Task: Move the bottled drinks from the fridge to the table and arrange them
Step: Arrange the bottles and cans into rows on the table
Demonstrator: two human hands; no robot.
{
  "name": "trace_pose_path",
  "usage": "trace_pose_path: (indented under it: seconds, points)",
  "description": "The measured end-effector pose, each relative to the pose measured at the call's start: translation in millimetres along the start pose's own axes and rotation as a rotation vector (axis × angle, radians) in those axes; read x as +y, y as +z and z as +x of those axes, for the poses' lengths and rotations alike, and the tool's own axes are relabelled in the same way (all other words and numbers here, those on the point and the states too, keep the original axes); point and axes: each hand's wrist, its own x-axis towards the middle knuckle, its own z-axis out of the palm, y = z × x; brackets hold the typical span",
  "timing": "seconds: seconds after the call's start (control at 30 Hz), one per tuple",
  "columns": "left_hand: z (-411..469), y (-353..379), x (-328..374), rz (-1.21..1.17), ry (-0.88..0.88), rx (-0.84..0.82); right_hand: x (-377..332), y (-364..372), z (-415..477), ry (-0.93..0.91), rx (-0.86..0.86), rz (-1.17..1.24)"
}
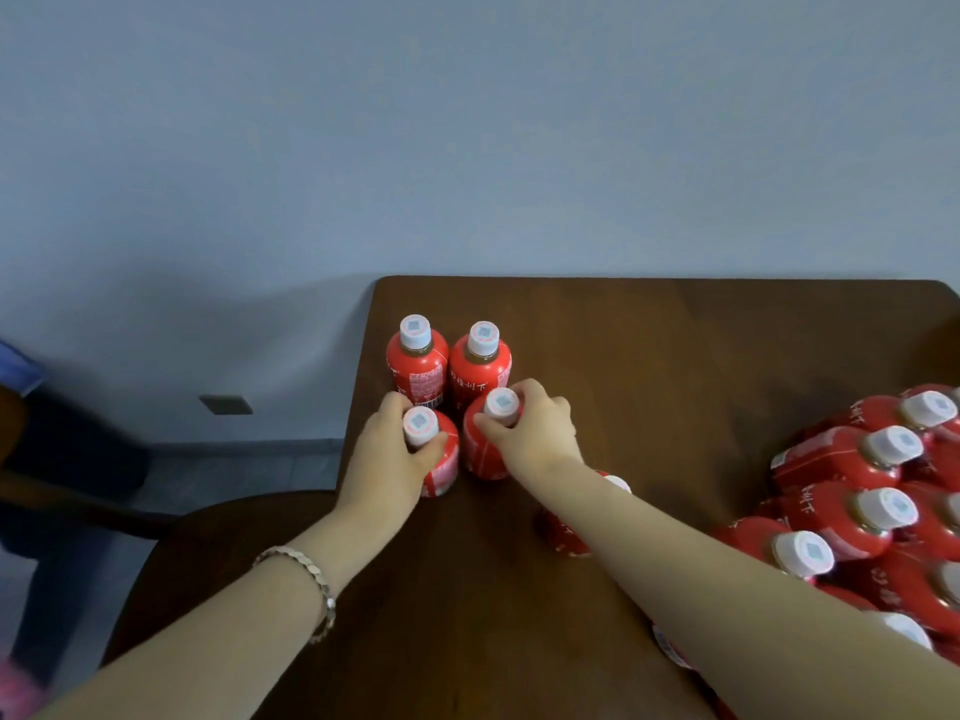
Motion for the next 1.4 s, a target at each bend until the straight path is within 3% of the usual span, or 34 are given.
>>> trace_pose_path:
  seconds: [0.07, 0.13, 0.2, 0.27, 0.37, 0.7, 0.8, 0.87, 0.93, 1.03, 1.1, 1.17, 1.23, 1.4]
  points:
    - [9, 0, -4, -0.083, -0.039, 0.043, -4, 10, 3, 0.118, -0.042, 0.217]
    - [18, 3, -9, -0.185, -0.098, 0.020, -4, 17, 2, 0.261, -0.148, 0.605]
    - [28, 8, -9, -0.383, -0.274, -0.037, -1, 23, 0, 0.302, -0.230, 0.876]
    - [36, 7, -6, -0.560, -0.501, -0.078, 1, 27, 2, 0.298, -0.259, 0.977]
    - [53, 3, -6, -0.656, -0.549, -0.105, -1, 28, 9, 0.320, -0.279, 1.005]
    - [63, 5, -3, -0.640, -0.570, -0.071, -4, 18, 11, 0.343, -0.299, 0.656]
    - [56, 9, 4, -0.526, -0.566, 0.130, -9, 10, 0, 0.344, -0.268, 0.385]
    - [34, 16, 23, -0.151, -0.404, 0.338, -3, -5, -21, 0.158, -0.217, 0.173]
    - [4, 25, 40, 0.112, -0.060, 0.407, 6, -27, -48, -0.115, -0.128, 0.037]
    - [-42, 45, 57, 0.170, 0.342, 0.184, 34, -81, -80, -0.340, 0.096, -0.148]
    - [-65, 58, 73, 0.206, 0.422, -0.089, 63, -114, -86, -0.256, 0.186, -0.395]
    - [-78, 76, 86, 0.383, 0.446, -0.253, 94, -140, -86, -0.032, 0.156, -0.691]
    - [-78, 89, 89, 0.496, 0.416, -0.311, 114, -149, -85, 0.135, 0.072, -0.841]
    - [-79, 96, 92, 0.490, 0.324, -0.270, 144, -145, -81, 0.149, -0.002, -0.678]
